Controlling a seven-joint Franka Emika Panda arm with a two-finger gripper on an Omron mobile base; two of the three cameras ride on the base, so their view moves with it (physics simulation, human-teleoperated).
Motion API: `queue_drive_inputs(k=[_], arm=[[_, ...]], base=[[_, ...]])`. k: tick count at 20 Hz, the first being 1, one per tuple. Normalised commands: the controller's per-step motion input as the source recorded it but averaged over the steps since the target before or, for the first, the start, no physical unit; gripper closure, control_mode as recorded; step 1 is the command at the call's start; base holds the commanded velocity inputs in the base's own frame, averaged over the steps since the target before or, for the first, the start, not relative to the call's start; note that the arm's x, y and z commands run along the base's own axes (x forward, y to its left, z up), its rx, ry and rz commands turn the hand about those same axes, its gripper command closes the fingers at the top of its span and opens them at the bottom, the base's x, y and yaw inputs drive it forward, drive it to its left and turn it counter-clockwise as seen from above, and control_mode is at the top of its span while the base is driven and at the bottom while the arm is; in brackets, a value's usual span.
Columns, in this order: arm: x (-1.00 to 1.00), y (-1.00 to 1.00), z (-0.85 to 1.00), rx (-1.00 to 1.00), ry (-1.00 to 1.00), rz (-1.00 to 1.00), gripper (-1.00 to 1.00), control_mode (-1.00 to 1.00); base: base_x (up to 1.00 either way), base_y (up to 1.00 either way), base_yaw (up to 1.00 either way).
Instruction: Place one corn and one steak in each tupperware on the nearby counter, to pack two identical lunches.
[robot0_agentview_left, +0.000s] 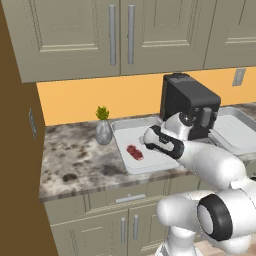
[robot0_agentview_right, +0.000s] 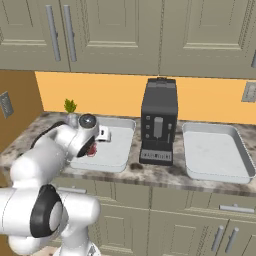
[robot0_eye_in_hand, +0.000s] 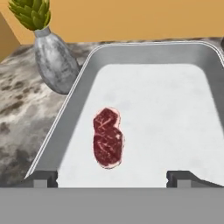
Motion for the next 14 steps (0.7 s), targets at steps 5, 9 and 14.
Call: queue_drive_inputs(k=[5,9,14], arm=[[-0.73,-0.25,0.73,-0.04,0.11,0.00,-1.00,-1.00],[-0.59,-0.19,0.64,-0.06,0.17,0.00,-1.00,-1.00],[-0.52,-0.16,0.67,-0.07,0.11,0.00,-1.00,-1.00]], base=[[0.00,0.00,0.00],[0.00,0.00,0.00],[0.00,0.00,0.00]])
